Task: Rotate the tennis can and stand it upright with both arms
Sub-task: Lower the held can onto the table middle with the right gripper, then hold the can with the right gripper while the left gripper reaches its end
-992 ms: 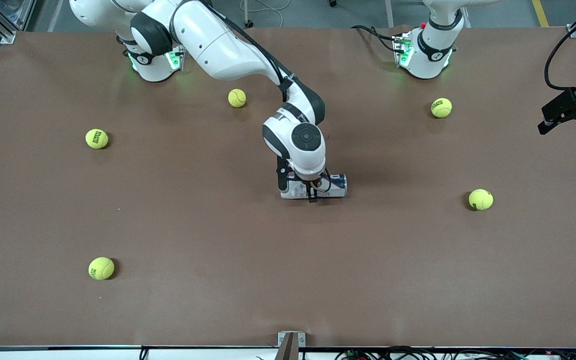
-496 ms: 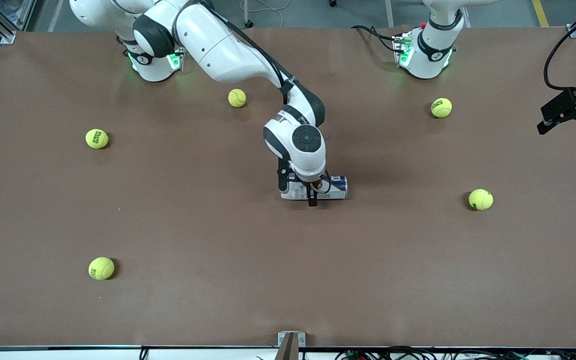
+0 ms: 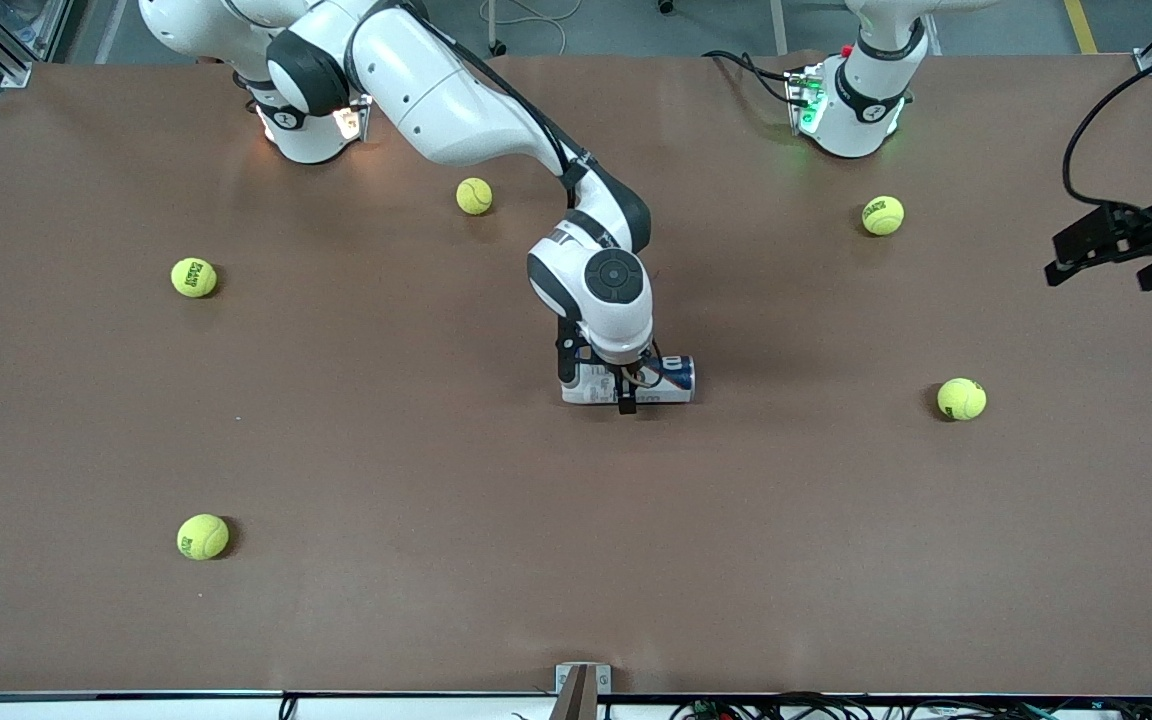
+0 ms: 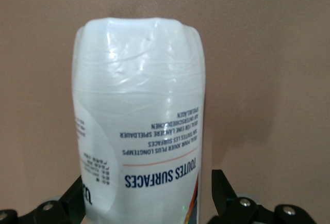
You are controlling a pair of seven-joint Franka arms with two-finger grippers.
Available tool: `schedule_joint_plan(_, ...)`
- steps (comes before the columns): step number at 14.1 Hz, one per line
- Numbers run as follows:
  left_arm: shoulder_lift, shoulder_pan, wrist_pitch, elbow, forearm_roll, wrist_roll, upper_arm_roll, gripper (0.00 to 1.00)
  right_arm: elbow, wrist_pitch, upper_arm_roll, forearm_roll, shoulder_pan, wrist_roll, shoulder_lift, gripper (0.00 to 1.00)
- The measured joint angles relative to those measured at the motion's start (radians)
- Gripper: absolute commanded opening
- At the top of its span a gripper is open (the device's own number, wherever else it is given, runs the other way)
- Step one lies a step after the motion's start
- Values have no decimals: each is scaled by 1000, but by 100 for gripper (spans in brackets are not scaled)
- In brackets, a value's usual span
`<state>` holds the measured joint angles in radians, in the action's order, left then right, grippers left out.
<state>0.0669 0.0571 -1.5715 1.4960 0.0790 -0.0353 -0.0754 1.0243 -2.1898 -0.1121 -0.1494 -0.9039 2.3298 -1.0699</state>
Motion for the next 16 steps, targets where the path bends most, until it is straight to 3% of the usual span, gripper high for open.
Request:
schedule_joint_plan(6, 161, -62, 7, 9, 95, 147, -66, 100, -61, 62, -11, 0, 0, 2, 5, 100)
schedule_joint_plan(10, 276, -98, -3, 7, 132, 171, -72, 100, -88, 98, -16, 0, 1, 3, 34, 100)
schedule_joint_plan(13, 343, -90, -56, 14, 281, 175, -68, 100, -111, 169, -19, 0, 16, -9, 76, 100)
schedule_joint_plan(16, 380, -78, -146, 79, 456, 167, -67, 100, -120, 324, -20, 0, 69, -163, 152, 100)
